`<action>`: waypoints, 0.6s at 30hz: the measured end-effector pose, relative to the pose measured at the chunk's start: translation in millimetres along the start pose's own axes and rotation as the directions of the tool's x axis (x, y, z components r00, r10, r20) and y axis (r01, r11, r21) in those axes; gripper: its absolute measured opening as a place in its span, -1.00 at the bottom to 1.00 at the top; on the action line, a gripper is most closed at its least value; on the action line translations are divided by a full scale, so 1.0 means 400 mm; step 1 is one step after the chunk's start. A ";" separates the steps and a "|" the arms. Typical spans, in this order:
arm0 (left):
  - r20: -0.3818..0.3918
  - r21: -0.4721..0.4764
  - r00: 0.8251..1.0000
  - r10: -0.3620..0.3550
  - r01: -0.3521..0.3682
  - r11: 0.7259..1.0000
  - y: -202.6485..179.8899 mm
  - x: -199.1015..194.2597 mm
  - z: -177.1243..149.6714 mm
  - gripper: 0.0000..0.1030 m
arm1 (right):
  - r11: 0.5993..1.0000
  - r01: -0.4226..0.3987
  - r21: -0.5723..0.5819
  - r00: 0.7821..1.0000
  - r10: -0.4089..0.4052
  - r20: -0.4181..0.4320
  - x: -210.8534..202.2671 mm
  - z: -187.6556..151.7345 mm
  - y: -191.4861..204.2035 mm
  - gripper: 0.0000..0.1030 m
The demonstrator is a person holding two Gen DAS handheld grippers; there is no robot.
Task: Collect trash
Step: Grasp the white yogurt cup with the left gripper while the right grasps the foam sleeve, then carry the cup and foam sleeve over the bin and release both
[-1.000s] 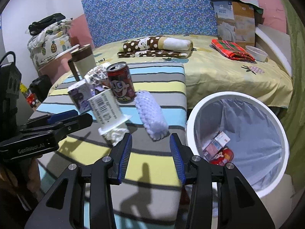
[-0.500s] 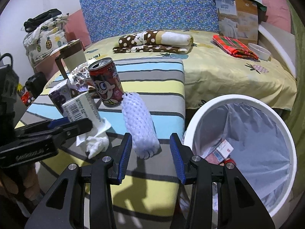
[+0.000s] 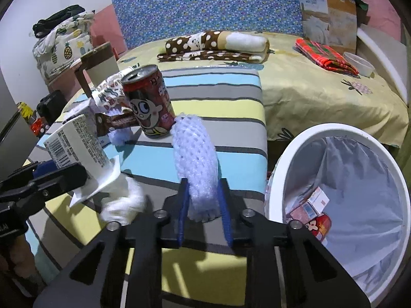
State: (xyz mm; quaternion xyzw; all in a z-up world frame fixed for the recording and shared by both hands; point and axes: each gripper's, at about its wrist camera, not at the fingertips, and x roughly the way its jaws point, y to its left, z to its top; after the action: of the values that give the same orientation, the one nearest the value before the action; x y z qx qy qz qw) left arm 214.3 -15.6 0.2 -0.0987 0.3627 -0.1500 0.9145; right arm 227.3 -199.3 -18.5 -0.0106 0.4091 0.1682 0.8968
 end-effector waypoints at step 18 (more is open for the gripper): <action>0.060 0.035 0.998 0.019 -0.022 0.999 -0.011 -0.099 -0.004 -0.03 | 0.998 -0.026 0.062 0.996 0.021 0.085 -0.124 -0.049 0.013 -0.70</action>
State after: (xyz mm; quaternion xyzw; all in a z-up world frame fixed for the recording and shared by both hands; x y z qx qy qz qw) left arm 184.8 -6.2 25.6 -0.0831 0.3337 -0.1440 0.9279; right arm 181.2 -211.9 5.5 0.0296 0.3763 0.1660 0.9110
